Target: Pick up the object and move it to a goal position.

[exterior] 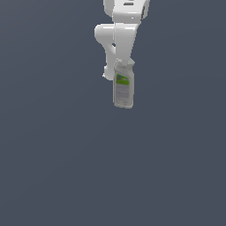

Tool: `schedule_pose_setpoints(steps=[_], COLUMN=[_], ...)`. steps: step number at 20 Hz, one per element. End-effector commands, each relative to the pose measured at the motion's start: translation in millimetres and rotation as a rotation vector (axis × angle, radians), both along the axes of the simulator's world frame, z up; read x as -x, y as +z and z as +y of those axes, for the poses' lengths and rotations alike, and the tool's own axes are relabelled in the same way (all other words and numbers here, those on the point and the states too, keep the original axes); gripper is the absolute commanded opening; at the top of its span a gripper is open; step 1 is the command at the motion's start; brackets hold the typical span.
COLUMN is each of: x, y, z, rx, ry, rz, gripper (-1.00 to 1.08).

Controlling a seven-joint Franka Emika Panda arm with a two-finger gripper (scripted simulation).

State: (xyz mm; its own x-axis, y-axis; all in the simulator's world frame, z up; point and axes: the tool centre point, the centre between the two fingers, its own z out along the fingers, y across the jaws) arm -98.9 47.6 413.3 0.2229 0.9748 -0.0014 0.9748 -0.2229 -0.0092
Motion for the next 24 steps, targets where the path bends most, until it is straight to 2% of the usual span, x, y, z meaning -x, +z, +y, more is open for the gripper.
schedule_pose_setpoints(steps=[1, 14, 24], x=[2, 12, 14], y=[31, 149, 199], z=[-4, -21, -27], rx=[-0.001, 0.0, 0.0], ry=[0.0, 0.0, -0.001], rz=[-0.011, -0.01, -0.01], gripper=[-1.0, -1.0, -1.0])
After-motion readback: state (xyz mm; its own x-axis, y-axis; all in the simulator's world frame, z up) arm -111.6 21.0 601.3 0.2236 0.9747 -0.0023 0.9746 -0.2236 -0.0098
